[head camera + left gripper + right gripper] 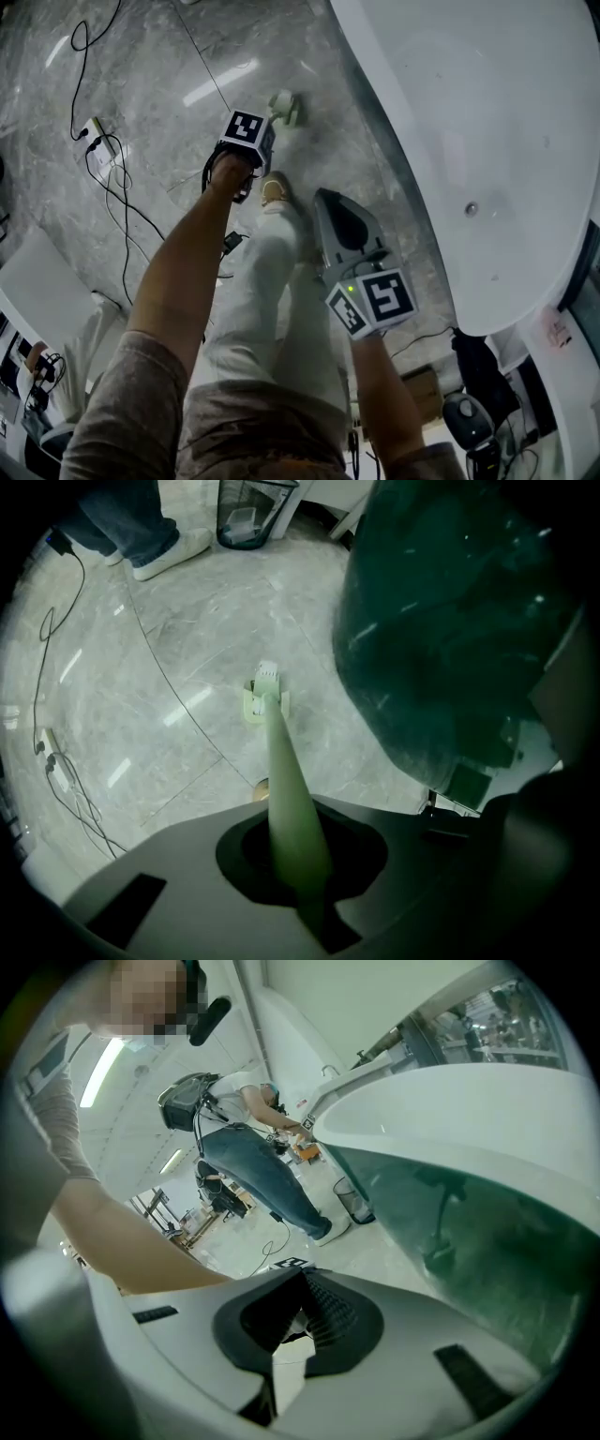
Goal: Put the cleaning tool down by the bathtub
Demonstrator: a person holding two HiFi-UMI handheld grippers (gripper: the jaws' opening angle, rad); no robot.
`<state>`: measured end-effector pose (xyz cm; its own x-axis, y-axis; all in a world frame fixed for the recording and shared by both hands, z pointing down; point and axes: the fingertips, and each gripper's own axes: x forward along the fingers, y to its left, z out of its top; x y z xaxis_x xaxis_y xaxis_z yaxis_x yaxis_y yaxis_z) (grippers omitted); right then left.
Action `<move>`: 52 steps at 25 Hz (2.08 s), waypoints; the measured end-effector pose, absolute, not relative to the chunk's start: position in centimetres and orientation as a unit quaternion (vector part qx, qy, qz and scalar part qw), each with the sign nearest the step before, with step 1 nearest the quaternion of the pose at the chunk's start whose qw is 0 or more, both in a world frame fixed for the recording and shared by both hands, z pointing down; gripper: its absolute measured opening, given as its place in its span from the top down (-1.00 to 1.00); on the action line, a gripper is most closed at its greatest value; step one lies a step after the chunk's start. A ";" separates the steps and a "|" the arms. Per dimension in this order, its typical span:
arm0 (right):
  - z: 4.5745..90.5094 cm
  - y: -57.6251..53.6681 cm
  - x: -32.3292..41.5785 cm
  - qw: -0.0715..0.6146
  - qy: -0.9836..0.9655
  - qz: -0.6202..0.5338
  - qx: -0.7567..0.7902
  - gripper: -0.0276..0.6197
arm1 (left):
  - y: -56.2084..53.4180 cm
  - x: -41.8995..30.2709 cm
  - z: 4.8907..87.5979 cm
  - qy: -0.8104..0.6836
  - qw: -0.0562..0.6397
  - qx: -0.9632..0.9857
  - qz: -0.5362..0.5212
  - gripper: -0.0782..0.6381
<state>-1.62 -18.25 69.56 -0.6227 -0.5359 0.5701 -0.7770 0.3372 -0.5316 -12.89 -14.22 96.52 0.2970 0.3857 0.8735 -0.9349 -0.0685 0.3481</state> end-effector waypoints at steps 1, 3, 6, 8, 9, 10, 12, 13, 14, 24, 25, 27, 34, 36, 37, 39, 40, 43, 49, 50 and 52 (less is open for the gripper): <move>69.6 -18.2 -1.5 0.150 -0.804 0.407 0.408 0.91 | -14.3 -12.7 96.6 -0.268 0.625 0.505 0.531 0.79; 69.8 -18.2 -1.4 0.151 -0.802 0.409 0.408 0.91 | -14.4 -12.6 97.0 -0.262 0.624 0.503 0.538 0.79; 70.2 -18.1 -1.2 0.153 -0.798 0.414 0.410 0.91 | -14.6 -12.7 97.6 -0.257 0.624 0.498 0.544 0.79; 70.4 -18.0 -1.1 0.154 -0.797 0.416 0.410 0.91 | -14.7 -12.8 98.0 -0.256 0.624 0.494 0.548 0.78; 70.5 -18.0 -1.0 0.154 -0.796 0.417 0.411 0.91 | -14.7 -12.8 98.2 -0.254 0.624 0.493 0.550 0.79; 70.6 -18.0 -1.0 0.154 -0.795 0.418 0.411 0.91 | -14.7 -12.9 98.3 -0.252 0.624 0.491 0.553 0.78; 70.7 -18.0 -0.9 0.153 -0.794 0.419 0.412 0.91 | -14.5 -12.8 98.5 -0.246 0.623 0.488 0.560 0.79; 70.8 -18.0 -1.0 0.153 -0.794 0.420 0.412 0.91 | -14.3 -12.8 98.6 -0.241 0.623 0.486 0.563 0.79; 70.8 -18.0 -1.0 0.154 -0.794 0.421 0.412 0.91 | -14.2 -12.8 98.8 -0.239 0.624 0.485 0.564 0.78; 70.6 -18.4 -1.6 0.152 -0.795 0.424 0.405 0.91 | -15.2 -12.5 98.6 -0.279 0.620 0.501 0.536 0.70; 70.4 -18.4 -1.7 0.153 -0.797 0.423 0.404 0.91 | -15.4 -12.5 98.4 -0.283 0.619 0.505 0.530 0.63; 70.0 -18.2 -1.9 0.153 -0.800 0.421 0.400 0.91 | -15.7 -12.3 97.9 -0.289 0.620 0.513 0.519 0.49; 68.2 -17.6 -2.0 0.152 -0.807 0.412 0.396 0.91 | -16.3 -12.7 95.9 -0.315 0.607 0.524 0.508 0.32; 67.5 -17.6 -1.9 0.150 -0.809 0.408 0.396 0.91 | -16.5 -12.8 94.9 -0.323 0.606 0.526 0.502 0.31; 67.2 -17.6 -1.7 0.149 -0.809 0.407 0.397 0.91 | -16.6 -12.8 94.4 -0.328 0.604 0.527 0.499 0.30; 66.3 -17.4 -1.4 0.149 -0.809 0.405 0.399 0.91 | -16.8 -12.9 93.1 -0.338 0.602 0.530 0.492 0.30; 65.8 -17.3 -1.2 0.148 -0.809 0.405 0.400 0.91 | -16.7 -12.8 92.4 -0.342 0.602 0.531 0.488 0.30; 64.0 -16.9 -1.0 0.147 -0.811 0.402 0.400 0.91 | -16.3 -12.8 90.2 -0.351 0.601 0.533 0.480 0.30; 59.8 -16.0 -0.8 0.137 -0.817 0.394 0.399 0.91 | -15.9 -13.4 84.4 -0.387 0.589 0.537 0.463 0.78; 59.0 -15.9 -0.8 0.137 -0.817 0.393 0.398 0.91 | -15.7 -13.3 83.4 -0.389 0.590 0.538 0.460 0.78; 57.3 -15.4 -0.7 0.138 -0.819 0.392 0.396 0.91 | -15.3 -12.8 81.1 -0.394 0.591 0.543 0.448 0.78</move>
